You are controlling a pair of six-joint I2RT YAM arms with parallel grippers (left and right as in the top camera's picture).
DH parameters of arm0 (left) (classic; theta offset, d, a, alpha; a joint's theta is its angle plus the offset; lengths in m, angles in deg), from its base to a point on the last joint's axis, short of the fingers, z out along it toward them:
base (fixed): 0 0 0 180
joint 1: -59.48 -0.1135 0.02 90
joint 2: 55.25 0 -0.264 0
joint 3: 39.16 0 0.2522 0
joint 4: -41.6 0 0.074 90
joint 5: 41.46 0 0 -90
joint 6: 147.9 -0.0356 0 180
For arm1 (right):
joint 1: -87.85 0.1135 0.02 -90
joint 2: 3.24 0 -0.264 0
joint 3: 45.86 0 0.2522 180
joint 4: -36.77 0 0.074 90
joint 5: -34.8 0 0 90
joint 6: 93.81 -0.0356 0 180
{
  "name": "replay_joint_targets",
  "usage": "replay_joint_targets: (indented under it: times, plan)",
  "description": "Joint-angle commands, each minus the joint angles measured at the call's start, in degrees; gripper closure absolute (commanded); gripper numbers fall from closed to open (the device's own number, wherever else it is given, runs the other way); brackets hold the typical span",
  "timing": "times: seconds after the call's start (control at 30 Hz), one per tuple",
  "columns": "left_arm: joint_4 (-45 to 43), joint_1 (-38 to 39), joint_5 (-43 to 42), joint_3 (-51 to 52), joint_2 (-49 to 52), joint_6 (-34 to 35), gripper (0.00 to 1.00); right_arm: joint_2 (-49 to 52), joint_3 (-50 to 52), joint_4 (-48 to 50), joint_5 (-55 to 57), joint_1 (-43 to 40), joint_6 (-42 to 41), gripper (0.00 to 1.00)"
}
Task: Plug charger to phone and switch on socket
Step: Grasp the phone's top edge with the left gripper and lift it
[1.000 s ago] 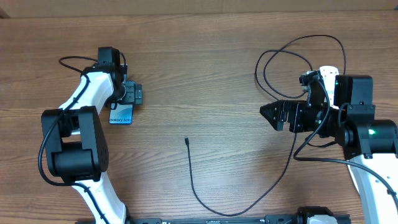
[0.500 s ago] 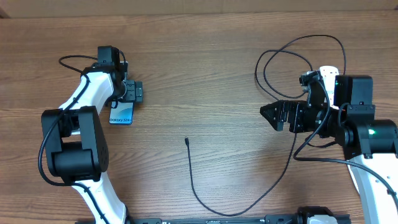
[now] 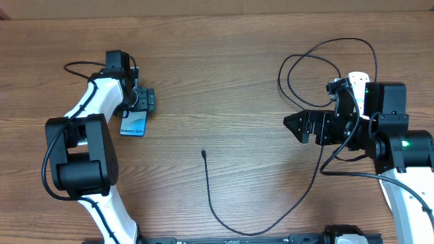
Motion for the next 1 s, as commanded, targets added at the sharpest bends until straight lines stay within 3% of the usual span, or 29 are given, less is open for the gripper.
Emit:
replay_joint_targets:
  times: [0.0,0.63,0.97]
  plan:
    - [3.3,0.0,-2.2,1.0,3.2,1.0,0.09,-0.2,-1.6,-0.1,0.3,0.3,0.1,0.0]
    - [12.2,0.0,-1.8,1.0,3.2,1.5,0.09,-0.2,-1.6,-1.4,0.3,0.3,0.1,0.0]
    - [8.3,0.0,-1.6,1.0,3.2,-0.1,0.09,-0.2,-1.6,-1.7,0.3,0.3,0.1,0.0]
